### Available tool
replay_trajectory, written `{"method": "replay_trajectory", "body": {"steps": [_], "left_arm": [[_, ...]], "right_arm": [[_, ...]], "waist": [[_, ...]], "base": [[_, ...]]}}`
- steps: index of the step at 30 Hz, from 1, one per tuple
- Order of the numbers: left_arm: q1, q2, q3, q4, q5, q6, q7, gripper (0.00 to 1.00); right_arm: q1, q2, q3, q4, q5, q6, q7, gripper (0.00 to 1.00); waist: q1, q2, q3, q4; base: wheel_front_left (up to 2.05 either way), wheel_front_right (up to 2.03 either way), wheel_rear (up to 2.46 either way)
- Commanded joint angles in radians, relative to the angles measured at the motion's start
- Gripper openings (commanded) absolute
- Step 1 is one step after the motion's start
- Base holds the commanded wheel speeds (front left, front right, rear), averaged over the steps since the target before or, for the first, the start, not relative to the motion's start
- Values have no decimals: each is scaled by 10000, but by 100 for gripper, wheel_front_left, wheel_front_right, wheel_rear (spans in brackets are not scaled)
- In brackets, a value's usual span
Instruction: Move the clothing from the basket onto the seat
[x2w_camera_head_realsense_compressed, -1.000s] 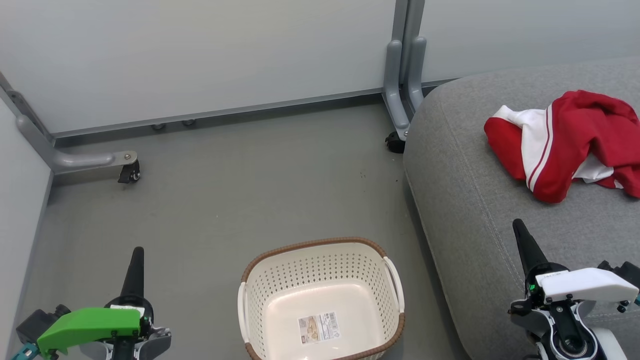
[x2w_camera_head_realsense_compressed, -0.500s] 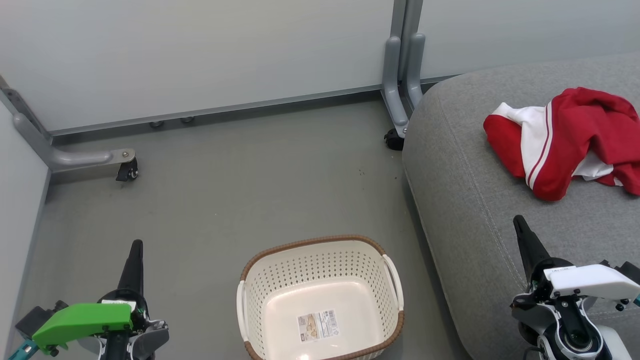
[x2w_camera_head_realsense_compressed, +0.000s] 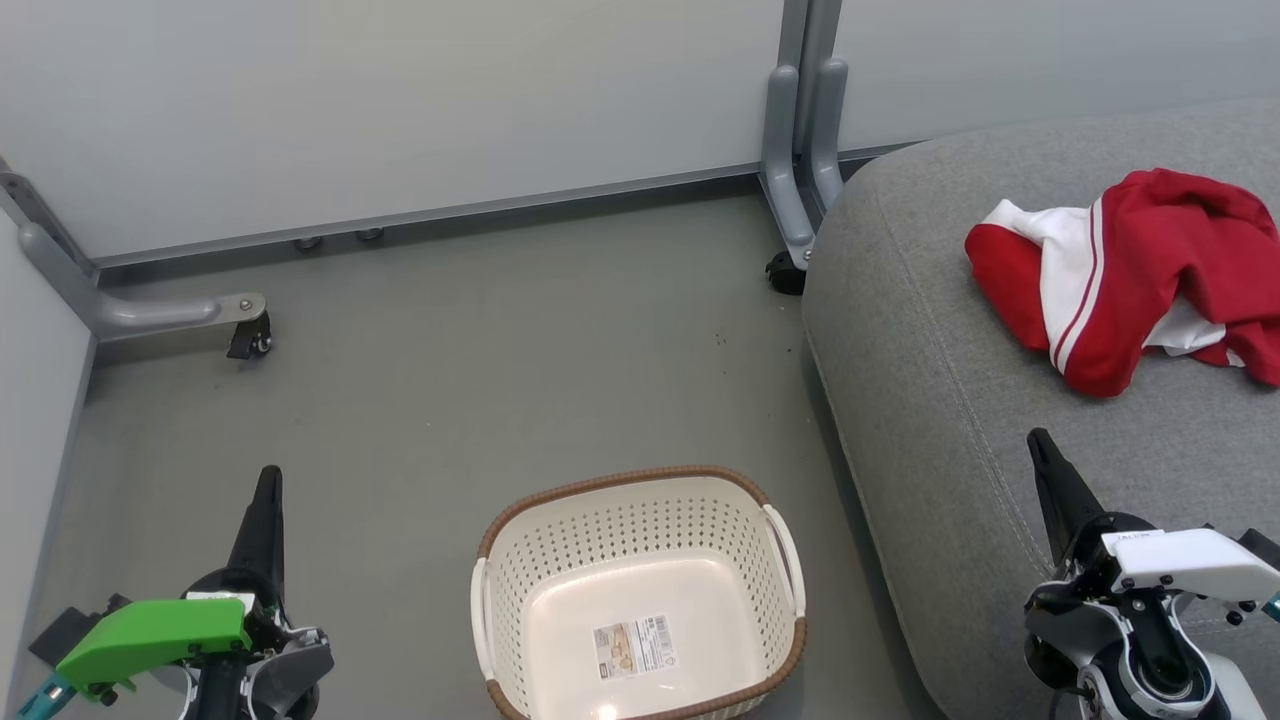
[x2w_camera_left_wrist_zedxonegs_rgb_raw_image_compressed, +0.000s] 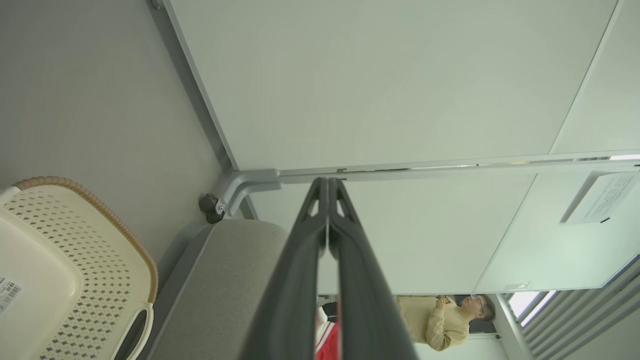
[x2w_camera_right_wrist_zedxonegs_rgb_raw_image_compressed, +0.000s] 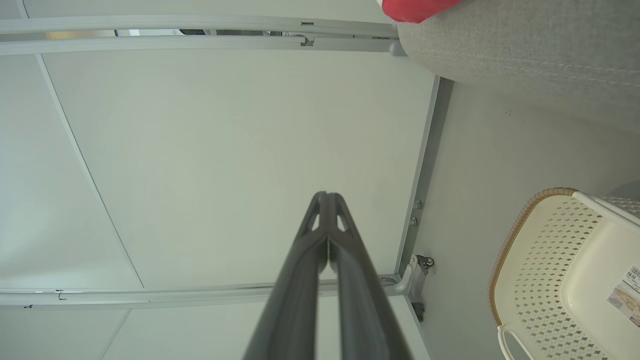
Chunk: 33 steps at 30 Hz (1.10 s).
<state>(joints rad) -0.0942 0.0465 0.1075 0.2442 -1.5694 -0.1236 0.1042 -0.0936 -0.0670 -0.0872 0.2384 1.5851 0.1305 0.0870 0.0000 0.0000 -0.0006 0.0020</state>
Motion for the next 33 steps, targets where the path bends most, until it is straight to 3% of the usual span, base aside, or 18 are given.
{"method": "replay_trajectory", "body": {"steps": [1,33], "left_arm": [[-196,65,68,13,-206,-84,55,0],[-207,67,86,20,-451,-100,134,0]], "right_arm": [[-176,24,-58,35,190,4,76,0],[-171,71,-163,76,367,4,199,0]], "waist": [[0,0,9,-5],[0,0,37,-20]], "base": [[0,0,0],[0,0,0]]}}
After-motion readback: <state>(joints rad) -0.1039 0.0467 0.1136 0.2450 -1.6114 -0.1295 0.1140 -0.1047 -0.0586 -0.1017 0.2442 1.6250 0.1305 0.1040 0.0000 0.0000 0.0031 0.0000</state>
